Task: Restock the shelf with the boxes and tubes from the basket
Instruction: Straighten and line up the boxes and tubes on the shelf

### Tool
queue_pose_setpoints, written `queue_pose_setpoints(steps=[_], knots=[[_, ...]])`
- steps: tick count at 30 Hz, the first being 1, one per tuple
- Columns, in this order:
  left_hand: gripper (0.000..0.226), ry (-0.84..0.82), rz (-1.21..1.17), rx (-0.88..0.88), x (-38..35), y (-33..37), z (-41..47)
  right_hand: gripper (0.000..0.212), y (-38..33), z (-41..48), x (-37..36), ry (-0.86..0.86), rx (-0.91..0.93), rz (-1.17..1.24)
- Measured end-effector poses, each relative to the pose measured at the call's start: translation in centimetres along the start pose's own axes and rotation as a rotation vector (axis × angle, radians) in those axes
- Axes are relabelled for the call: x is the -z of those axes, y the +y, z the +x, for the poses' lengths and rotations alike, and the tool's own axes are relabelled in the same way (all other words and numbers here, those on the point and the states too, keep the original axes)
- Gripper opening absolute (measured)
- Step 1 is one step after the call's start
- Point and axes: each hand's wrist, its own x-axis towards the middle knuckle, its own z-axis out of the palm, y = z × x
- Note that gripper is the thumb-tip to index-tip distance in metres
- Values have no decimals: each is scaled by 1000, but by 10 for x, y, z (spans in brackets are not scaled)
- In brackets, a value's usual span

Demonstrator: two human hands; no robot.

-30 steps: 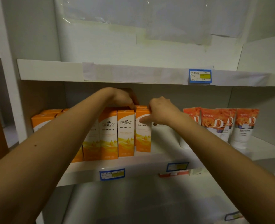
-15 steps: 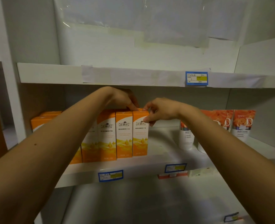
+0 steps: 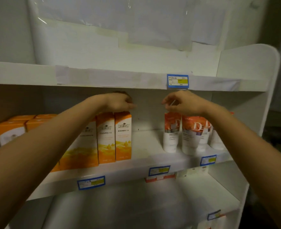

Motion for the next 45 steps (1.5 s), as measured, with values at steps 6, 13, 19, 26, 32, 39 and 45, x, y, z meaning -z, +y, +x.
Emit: queue_pose_setpoints(steps=[6,13,19,26,32,39,45], knots=[[34,144,3,-192,-22,47,21,31,40,-18,16,52,-172,-231],[36,149,-17,-202,-46,81,46,31,58,-24,1,46,-280,-305],[21,256,-65,-138,-51,78,50,24,67,-18,-5,99,-271,-207],[19,266,-64,-136,-42,64,38,23,65,-6,-11,80,-175,-121],[18,273,-34,-134,-40,60,33,23,66,4,-12,37,-152,-82],[21,260,-36,-130,-40,61,28,22,68,7,-16,39,-133,-12],[22,218,-43,-119,-39,61,27,22,73,0,-13,57,-103,19]])
